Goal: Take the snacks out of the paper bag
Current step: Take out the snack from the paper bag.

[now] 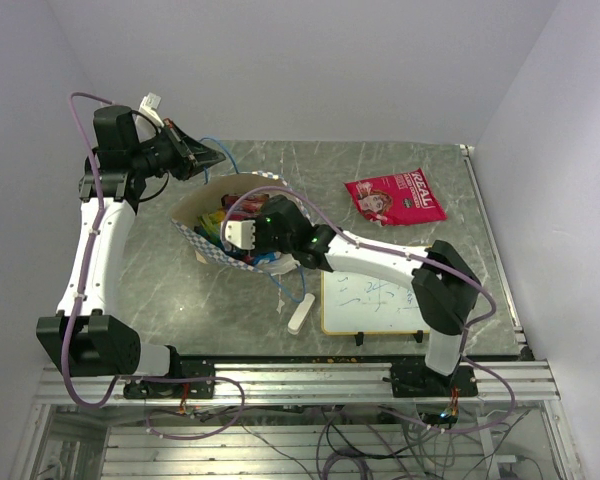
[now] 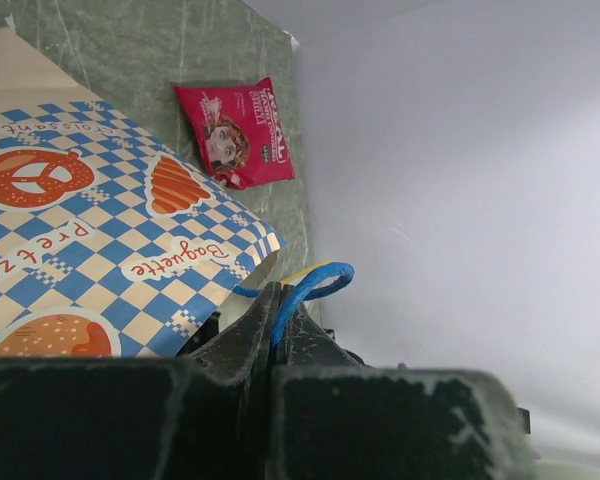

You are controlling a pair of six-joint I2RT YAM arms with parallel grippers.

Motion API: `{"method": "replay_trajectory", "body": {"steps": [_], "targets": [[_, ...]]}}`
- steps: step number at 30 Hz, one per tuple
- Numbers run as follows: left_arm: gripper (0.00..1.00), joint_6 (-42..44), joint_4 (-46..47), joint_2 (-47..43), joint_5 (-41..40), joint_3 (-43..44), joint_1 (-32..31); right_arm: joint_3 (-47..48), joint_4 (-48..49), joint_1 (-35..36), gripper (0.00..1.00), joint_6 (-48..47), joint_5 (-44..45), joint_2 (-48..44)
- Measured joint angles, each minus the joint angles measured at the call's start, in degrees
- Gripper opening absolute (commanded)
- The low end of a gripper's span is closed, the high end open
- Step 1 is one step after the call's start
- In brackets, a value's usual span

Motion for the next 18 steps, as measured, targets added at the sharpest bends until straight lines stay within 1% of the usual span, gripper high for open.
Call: {"method": "replay_trajectory", "body": {"steps": [7, 13, 18], "targets": [[0.07, 1.14, -1.7, -0.15, 0.66, 0.94, 0.0, 1.18, 3.15, -1.81, 0.36, -0.24, 1.73, 2.73], [0.07, 1.18, -1.75, -0.17, 1.2, 0.94, 0.0, 1.55, 4.76, -2.95, 0.38, -0.94, 1.46, 3.69], [0.07, 1.18, -1.86, -0.17, 1.46, 0.94, 0.0, 3.91, 5.6, -3.78, 0.4, -0.35, 0.26, 6.32]]}}
